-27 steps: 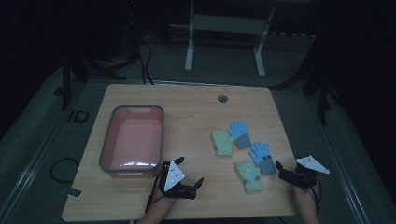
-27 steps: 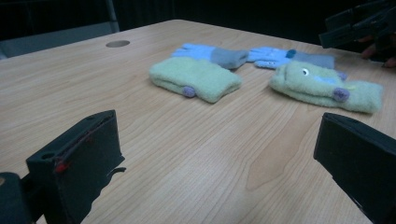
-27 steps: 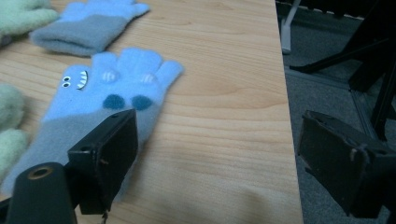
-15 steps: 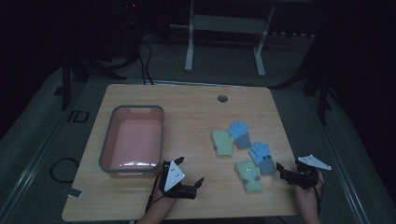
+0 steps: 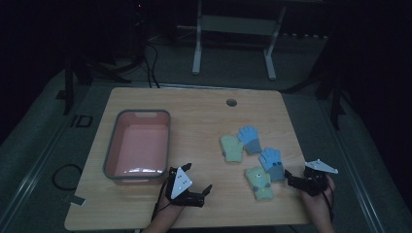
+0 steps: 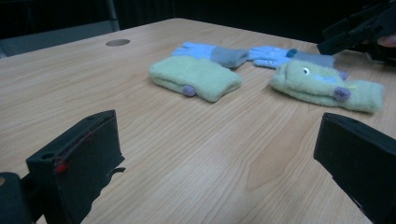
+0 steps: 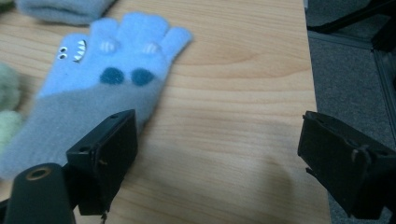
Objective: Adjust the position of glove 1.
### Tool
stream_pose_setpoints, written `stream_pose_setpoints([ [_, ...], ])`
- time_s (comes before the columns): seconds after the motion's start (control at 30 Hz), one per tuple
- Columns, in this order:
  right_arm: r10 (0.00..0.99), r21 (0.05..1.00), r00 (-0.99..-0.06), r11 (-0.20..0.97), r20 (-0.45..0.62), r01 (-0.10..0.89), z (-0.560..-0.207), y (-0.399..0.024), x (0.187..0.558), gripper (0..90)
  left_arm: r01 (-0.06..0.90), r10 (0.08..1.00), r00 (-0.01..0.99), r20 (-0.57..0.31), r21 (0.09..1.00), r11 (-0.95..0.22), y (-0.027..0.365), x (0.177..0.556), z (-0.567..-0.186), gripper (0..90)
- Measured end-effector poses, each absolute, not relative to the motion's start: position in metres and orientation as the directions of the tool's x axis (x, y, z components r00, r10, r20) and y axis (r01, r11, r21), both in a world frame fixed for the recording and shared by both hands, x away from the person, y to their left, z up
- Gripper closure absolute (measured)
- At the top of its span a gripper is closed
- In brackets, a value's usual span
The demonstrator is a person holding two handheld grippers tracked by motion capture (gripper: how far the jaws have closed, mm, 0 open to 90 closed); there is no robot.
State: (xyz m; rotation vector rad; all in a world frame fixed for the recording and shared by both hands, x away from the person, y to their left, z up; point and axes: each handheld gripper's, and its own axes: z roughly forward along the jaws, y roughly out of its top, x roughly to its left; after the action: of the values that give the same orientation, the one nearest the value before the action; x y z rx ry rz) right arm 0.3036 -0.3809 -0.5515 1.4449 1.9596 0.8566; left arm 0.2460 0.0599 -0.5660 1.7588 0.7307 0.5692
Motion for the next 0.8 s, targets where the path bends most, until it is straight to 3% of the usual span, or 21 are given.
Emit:
stream_pose_setpoints([
  [0.6,0.952,0.795,-0.304,0.212,-0.037,0.568,-0.511,-0.371,0.303,19.7,0.186,0.719,0.694,0.035,0.956,-0.226,0.059,0.245,-0.566,1.0],
  [0.8,0.946,0.813,-0.322,0.215,-0.036,0.541,-0.490,-0.366,0.306,18.3,0.189,0.719,0.695,0.029,0.957,-0.222,0.059,0.245,-0.566,1.0],
])
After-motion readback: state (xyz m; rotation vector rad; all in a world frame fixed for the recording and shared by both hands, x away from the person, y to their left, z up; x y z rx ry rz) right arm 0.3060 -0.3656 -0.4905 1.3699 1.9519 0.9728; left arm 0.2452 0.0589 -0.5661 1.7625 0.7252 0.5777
